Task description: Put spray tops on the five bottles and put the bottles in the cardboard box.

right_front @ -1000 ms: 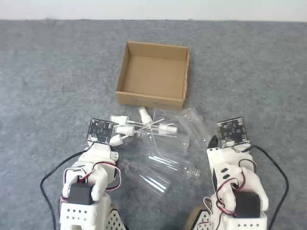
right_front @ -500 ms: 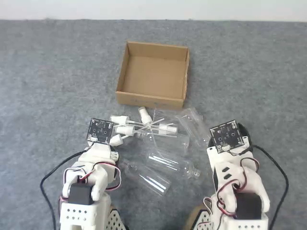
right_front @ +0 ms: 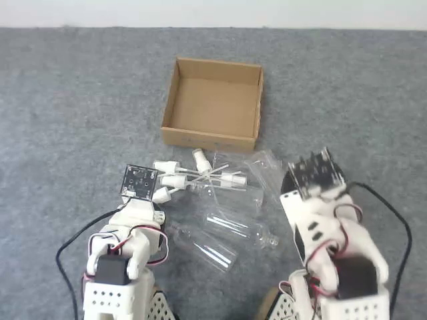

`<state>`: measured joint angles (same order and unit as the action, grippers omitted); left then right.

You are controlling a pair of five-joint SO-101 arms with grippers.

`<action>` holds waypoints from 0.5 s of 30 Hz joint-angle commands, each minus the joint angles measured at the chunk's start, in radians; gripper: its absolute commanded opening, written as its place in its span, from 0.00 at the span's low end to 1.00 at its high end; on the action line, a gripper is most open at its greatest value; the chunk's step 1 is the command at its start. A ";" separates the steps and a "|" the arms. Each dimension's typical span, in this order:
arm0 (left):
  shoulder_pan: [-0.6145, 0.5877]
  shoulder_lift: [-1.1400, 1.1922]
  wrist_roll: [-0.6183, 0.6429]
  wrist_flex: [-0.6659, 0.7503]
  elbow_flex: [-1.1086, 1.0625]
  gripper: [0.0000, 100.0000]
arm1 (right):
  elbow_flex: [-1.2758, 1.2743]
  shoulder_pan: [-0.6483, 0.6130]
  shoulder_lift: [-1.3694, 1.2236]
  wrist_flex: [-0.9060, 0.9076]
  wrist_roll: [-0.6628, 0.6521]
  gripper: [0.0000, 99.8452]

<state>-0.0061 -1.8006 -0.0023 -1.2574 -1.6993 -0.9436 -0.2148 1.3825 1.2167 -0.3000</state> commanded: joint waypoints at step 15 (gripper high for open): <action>-0.005 -0.021 0.012 -0.005 0.015 0.01 | 0.287 -0.147 -0.633 0.007 0.060 0.23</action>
<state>-0.0061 -1.8006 -0.0023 -1.2574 -1.6993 -0.7380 -0.3299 0.8040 1.2167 -0.2493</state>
